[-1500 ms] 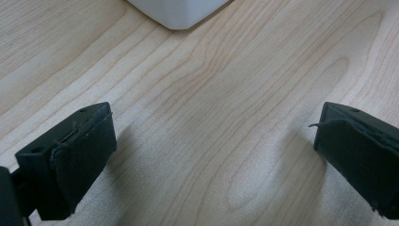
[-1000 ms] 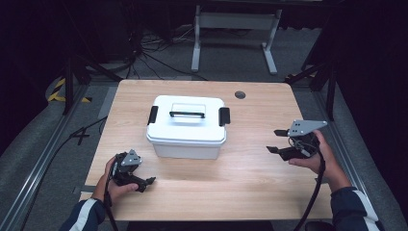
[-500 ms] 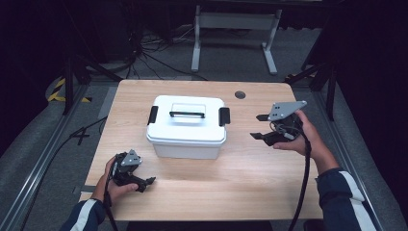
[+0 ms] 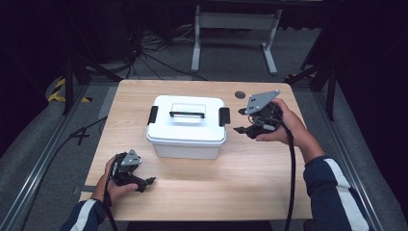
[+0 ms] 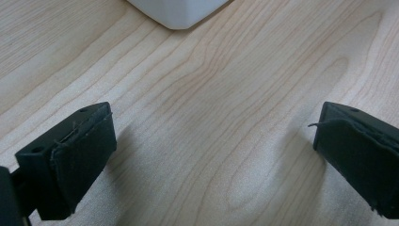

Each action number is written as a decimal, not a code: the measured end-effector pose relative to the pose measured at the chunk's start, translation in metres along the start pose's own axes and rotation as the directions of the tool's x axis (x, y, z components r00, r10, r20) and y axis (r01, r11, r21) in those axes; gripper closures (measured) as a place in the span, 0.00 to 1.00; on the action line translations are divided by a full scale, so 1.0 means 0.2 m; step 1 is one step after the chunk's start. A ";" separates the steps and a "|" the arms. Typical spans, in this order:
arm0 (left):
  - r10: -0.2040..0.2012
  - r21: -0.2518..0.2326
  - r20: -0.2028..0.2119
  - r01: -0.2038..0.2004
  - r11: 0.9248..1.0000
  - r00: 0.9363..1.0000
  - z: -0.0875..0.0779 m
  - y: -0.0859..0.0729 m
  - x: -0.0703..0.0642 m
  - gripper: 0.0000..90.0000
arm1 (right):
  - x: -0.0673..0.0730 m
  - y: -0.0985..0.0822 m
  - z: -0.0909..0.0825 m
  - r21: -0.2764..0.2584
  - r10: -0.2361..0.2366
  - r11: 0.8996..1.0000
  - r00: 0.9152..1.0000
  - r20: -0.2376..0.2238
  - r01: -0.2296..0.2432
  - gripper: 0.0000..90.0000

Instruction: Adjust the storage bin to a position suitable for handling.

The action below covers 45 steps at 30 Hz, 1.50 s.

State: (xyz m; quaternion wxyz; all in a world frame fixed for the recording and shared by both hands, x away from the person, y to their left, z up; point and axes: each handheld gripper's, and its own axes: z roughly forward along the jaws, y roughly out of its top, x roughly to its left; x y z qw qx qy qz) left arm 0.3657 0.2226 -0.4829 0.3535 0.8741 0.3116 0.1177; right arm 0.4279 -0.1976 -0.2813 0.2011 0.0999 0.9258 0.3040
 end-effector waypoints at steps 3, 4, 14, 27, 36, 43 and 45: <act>0.000 0.000 0.000 0.000 1.000 1.000 0.00 0.00 0.00 0.00 | 0.00 0.05 0.04 0.038 -0.025 0.999 1.000 -0.009 0.025 0.44; 0.000 0.000 0.000 0.000 1.000 1.000 0.00 0.00 0.00 0.00 | 0.00 0.06 0.05 0.044 -0.029 0.999 0.999 -0.013 0.029 0.44; 0.000 0.006 0.001 0.000 1.000 1.000 0.00 0.00 0.00 0.00 | -0.01 0.19 0.16 0.080 -0.069 0.994 0.997 -0.045 0.072 0.46; -0.002 -0.001 -0.001 0.002 1.000 1.000 -0.01 -0.01 0.00 0.00 | 0.00 0.41 0.28 0.130 -0.164 0.976 0.983 -0.087 0.174 0.57; -0.010 0.003 0.000 0.010 1.000 1.000 -0.02 -0.02 -0.01 0.01 | 0.00 0.50 0.35 0.174 -0.188 0.964 0.977 -0.101 0.204 0.67; -0.003 0.010 0.000 0.003 1.000 1.000 -0.02 -0.02 0.00 0.01 | 0.00 0.56 0.41 0.204 -0.213 0.951 0.971 -0.111 0.232 0.75; -0.004 0.009 0.000 0.004 1.000 1.000 -0.02 -0.02 0.00 0.00 | 0.00 0.58 0.43 0.211 -0.216 0.948 0.969 -0.118 0.237 0.76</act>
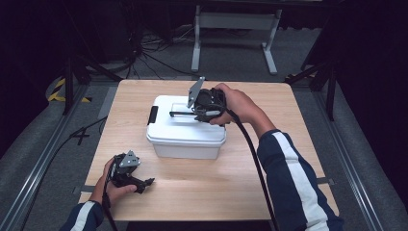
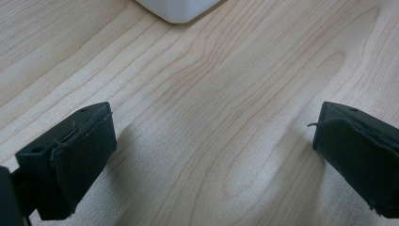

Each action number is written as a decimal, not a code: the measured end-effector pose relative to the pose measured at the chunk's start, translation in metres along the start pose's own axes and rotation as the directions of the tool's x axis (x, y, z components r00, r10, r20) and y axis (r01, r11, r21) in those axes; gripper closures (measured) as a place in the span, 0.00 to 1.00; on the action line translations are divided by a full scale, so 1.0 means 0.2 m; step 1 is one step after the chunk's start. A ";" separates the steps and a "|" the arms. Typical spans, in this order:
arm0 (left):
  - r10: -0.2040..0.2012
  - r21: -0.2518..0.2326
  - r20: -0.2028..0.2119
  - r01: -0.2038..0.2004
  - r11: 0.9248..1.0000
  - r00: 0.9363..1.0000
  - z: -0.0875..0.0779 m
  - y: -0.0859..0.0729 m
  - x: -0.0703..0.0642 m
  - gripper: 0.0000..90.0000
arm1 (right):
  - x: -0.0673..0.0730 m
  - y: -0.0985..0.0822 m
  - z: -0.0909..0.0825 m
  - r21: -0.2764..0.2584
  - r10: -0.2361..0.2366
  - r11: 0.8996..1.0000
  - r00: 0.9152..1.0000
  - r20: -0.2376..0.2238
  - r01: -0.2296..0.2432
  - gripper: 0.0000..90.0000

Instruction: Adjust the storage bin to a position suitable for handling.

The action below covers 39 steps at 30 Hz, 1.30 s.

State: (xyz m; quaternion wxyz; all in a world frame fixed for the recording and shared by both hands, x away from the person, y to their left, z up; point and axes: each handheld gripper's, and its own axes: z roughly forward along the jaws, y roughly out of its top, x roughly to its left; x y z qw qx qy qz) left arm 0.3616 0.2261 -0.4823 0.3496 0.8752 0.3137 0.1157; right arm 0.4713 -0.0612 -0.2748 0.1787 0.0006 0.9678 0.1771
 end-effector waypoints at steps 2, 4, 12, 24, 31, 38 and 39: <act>0.000 0.000 0.000 0.000 1.000 1.000 0.00 0.00 0.00 0.00 | 0.00 0.02 0.02 0.010 -0.012 1.000 1.000 -0.008 0.012 0.79; 0.000 0.000 0.000 0.000 1.000 1.000 0.00 0.00 0.00 0.00 | 0.01 0.03 0.03 0.018 -0.029 0.999 0.999 -0.015 0.029 0.83; -0.004 -0.001 -0.004 0.004 1.000 1.000 0.00 0.00 0.00 0.01 | -0.01 0.05 0.05 0.008 -0.050 0.999 0.999 -0.005 0.050 0.93; 0.000 -0.002 0.000 0.000 1.000 1.000 -0.01 -0.01 0.00 0.01 | -0.01 0.03 0.04 -0.034 -0.033 0.999 0.999 0.013 0.034 0.94; 0.005 -0.001 0.001 -0.005 1.000 1.000 -0.01 -0.01 0.00 0.01 | -0.02 0.04 0.02 -0.043 -0.041 0.998 0.999 0.016 0.042 0.94; 0.013 -0.006 0.008 -0.013 1.000 1.000 -0.01 -0.01 0.01 0.01 | -0.03 0.04 -0.02 -0.071 -0.035 0.997 0.999 0.030 0.037 0.94; 0.011 -0.004 0.011 -0.011 1.000 1.000 -0.01 -0.01 0.01 0.01 | -0.04 0.04 -0.02 -0.081 -0.042 0.996 0.999 0.031 0.045 0.94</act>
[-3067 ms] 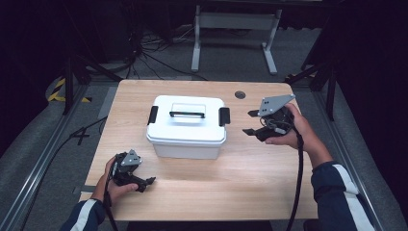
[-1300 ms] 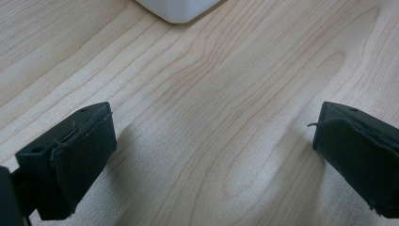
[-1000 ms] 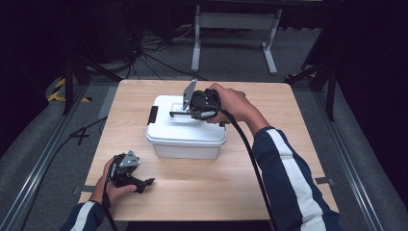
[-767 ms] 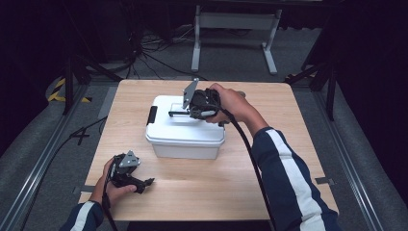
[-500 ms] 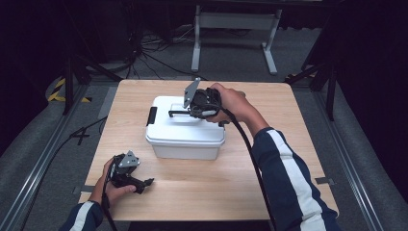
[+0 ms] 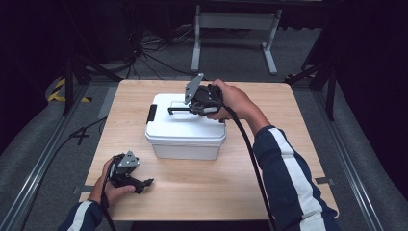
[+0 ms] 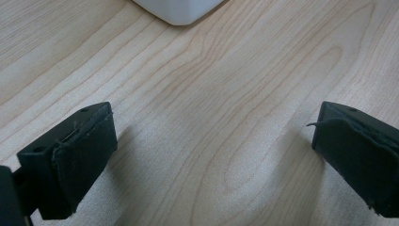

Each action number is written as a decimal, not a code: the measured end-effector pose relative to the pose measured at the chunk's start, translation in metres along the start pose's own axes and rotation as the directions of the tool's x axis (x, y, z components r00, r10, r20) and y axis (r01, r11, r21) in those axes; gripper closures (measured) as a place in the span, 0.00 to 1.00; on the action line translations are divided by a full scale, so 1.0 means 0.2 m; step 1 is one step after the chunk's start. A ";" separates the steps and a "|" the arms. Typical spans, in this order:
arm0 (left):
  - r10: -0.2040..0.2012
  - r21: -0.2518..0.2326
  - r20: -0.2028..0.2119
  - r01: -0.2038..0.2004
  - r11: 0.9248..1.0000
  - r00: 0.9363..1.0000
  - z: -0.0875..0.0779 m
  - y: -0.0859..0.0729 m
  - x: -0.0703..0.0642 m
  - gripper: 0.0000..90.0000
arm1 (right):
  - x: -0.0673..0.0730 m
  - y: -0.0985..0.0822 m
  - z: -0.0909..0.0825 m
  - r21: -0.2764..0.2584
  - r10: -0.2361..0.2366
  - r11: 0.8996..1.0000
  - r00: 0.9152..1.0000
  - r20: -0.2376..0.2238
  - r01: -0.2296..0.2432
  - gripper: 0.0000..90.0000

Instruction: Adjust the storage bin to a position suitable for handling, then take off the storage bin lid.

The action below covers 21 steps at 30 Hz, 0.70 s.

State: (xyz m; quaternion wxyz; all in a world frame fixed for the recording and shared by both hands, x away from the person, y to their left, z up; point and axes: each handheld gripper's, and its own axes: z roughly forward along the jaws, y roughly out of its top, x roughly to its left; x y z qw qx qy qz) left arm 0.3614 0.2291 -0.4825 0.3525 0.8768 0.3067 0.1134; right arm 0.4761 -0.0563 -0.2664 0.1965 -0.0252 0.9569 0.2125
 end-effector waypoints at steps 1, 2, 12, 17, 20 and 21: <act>-0.002 -0.001 0.001 0.002 1.000 1.000 0.00 0.00 0.00 0.01 | 0.00 0.00 -0.01 -0.008 -0.002 1.000 1.000 0.001 0.002 0.94; 0.000 0.000 0.002 0.000 1.000 1.000 0.00 0.00 0.00 0.01 | 0.00 0.00 -0.02 -0.010 0.000 1.000 1.000 0.003 0.000 0.94; 0.003 -0.001 0.003 -0.003 1.000 1.000 0.00 0.00 0.00 0.01 | -0.01 -0.02 -0.13 -0.034 -0.011 0.999 0.999 0.030 0.012 0.94; 0.003 -0.001 0.003 -0.003 1.000 1.000 0.00 0.00 0.00 0.01 | 0.00 -0.05 -0.14 -0.019 0.006 1.000 0.999 0.042 -0.005 0.94; 0.003 -0.001 0.003 -0.003 1.000 1.000 0.00 0.00 0.00 0.01 | 0.01 -0.07 -0.16 -0.024 -0.003 1.000 0.999 0.036 0.004 0.94; 0.003 -0.001 0.003 -0.003 1.000 1.000 0.00 0.00 0.00 0.01 | 0.01 -0.08 -0.18 -0.019 0.001 1.000 0.999 0.041 0.000 0.94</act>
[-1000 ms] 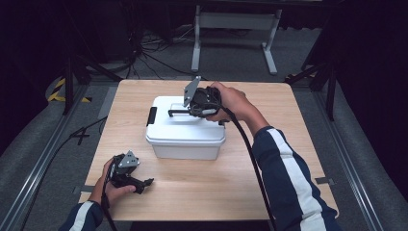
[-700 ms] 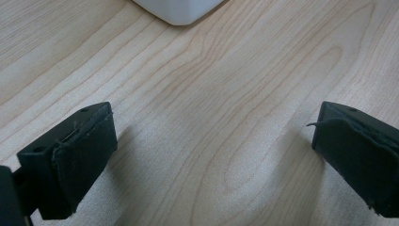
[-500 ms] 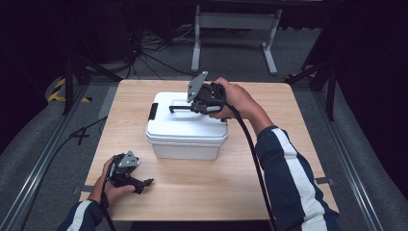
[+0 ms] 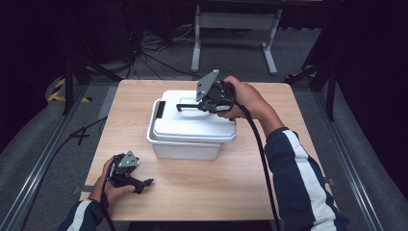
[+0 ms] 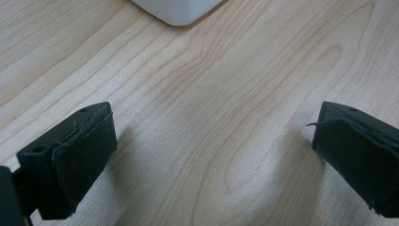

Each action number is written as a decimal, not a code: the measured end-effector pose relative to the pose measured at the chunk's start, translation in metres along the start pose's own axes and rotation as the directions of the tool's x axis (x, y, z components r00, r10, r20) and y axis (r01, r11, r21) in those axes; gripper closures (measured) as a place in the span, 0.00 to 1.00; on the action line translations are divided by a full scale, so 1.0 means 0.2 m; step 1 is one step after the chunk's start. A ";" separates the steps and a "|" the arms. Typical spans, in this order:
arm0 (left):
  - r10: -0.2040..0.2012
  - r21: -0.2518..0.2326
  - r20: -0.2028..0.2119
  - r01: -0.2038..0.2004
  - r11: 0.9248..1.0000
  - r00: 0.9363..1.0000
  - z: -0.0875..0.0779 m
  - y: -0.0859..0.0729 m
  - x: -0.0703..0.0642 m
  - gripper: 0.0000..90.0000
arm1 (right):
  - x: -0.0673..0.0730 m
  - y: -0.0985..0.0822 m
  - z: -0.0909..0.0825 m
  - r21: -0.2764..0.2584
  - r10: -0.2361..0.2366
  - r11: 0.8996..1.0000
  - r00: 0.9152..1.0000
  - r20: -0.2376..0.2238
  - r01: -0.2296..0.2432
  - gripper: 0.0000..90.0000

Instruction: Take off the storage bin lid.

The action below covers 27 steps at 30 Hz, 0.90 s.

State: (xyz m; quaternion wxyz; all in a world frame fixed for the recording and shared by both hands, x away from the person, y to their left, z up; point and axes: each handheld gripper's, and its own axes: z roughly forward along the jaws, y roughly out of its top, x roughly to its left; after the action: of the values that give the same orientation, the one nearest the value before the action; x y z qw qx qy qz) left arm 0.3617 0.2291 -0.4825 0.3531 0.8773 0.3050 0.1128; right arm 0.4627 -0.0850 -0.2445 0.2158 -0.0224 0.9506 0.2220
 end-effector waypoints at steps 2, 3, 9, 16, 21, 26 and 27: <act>0.000 0.000 0.000 0.000 1.000 1.000 0.00 0.00 0.00 0.01 | 0.00 -0.01 -0.03 -0.013 0.000 1.000 1.000 0.016 0.001 0.94; 0.000 0.000 -0.001 0.000 1.000 1.000 0.00 0.00 0.00 0.01 | 0.00 -0.02 -0.05 -0.021 0.010 1.000 1.000 0.015 -0.010 0.94; -0.002 0.000 0.000 0.002 1.000 1.000 0.00 0.00 0.00 0.01 | -0.01 -0.07 -0.09 -0.003 0.013 1.000 0.999 0.032 -0.013 0.94; -0.001 0.000 -0.001 0.001 1.000 1.000 0.00 0.00 0.00 0.01 | 0.01 -0.18 -0.12 -0.011 0.043 0.999 0.998 0.053 -0.043 0.94; -0.006 0.000 -0.004 0.006 1.000 1.000 0.00 0.00 0.00 0.01 | 0.02 -0.25 -0.17 -0.015 0.064 0.998 0.996 0.060 -0.063 0.94; -0.004 0.000 -0.002 0.004 1.000 1.000 0.00 0.00 0.00 0.01 | 0.02 -0.33 -0.23 -0.017 0.083 0.996 0.994 0.066 -0.082 0.94; -0.004 0.000 -0.001 0.004 1.000 1.000 0.00 0.00 0.00 0.01 | 0.01 -0.34 -0.24 -0.016 0.086 0.996 0.994 0.070 -0.085 0.94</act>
State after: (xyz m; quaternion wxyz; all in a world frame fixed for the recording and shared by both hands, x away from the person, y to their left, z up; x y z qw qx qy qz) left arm 0.3613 0.2291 -0.4826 0.3531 0.8766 0.3068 0.1128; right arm 0.4507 -0.1674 -0.2354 0.2394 0.0247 0.9410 0.2380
